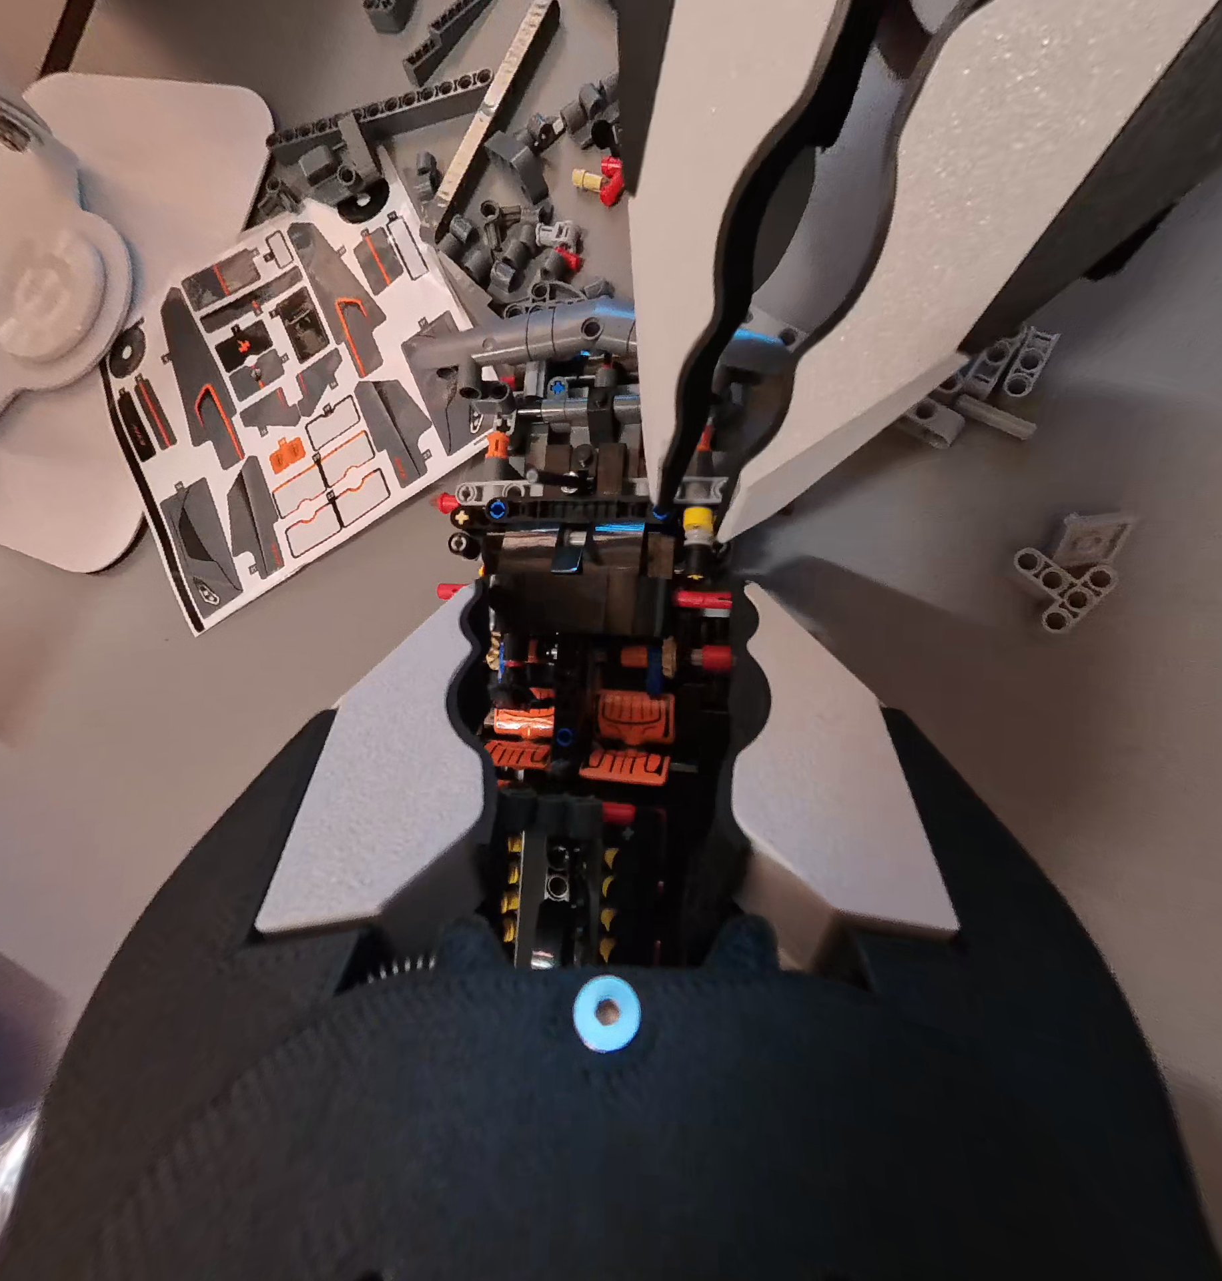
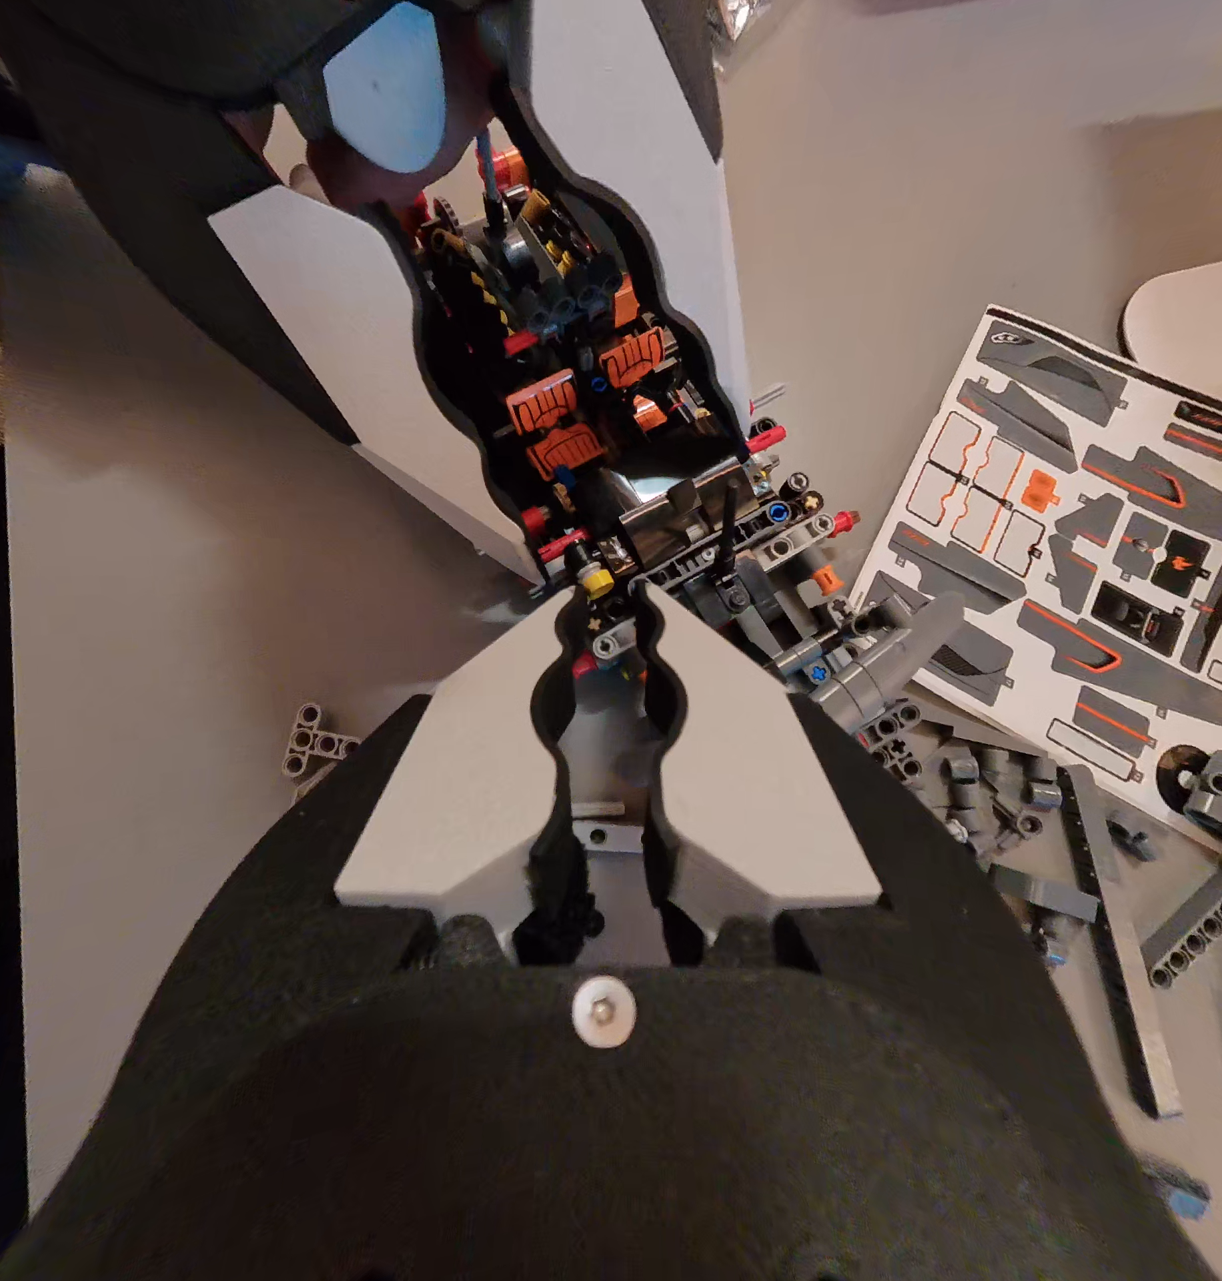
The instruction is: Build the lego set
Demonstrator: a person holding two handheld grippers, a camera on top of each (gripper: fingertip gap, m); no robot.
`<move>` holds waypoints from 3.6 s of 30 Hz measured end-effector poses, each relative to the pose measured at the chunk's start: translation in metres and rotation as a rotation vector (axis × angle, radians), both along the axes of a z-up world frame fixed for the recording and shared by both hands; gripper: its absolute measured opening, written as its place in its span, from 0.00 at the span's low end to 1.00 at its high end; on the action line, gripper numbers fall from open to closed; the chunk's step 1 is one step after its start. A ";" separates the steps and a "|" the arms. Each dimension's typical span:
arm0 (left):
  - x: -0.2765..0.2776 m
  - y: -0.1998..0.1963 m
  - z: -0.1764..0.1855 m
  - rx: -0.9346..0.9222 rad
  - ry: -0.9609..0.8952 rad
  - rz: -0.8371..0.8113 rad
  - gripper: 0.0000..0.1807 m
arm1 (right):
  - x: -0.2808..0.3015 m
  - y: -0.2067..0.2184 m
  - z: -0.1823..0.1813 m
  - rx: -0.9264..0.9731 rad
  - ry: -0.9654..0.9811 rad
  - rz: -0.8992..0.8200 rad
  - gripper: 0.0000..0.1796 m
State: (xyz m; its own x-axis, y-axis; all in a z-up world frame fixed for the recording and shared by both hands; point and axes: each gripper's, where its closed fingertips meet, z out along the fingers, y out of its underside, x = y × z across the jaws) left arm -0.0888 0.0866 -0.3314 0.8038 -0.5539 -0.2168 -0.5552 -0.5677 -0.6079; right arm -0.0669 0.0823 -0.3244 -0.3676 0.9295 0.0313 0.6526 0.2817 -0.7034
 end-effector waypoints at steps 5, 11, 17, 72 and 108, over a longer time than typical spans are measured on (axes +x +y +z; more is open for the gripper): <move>0.000 0.001 0.000 -0.025 0.006 0.009 0.37 | -0.002 -0.001 0.001 -0.001 0.011 0.002 0.06; 0.001 0.001 0.000 -0.028 0.008 0.003 0.37 | -0.004 0.001 0.000 0.048 0.043 -0.017 0.10; 0.001 0.002 0.000 -0.028 0.005 -0.017 0.37 | -0.005 0.001 -0.001 0.113 0.073 -0.041 0.10; 0.006 -0.004 0.004 -0.046 -0.116 -0.046 0.37 | 0.007 -0.010 0.005 0.257 0.118 0.257 0.16; -0.004 -0.007 -0.002 0.022 -0.213 -0.094 0.34 | -0.023 0.000 -0.003 0.372 -0.283 0.617 0.35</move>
State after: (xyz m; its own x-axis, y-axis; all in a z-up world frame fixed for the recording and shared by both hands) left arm -0.0932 0.0793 -0.3338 0.7780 -0.6253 -0.0608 -0.4629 -0.5051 -0.7284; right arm -0.0902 0.0828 -0.3270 -0.8559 0.5007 0.1290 0.4416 0.8376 -0.3216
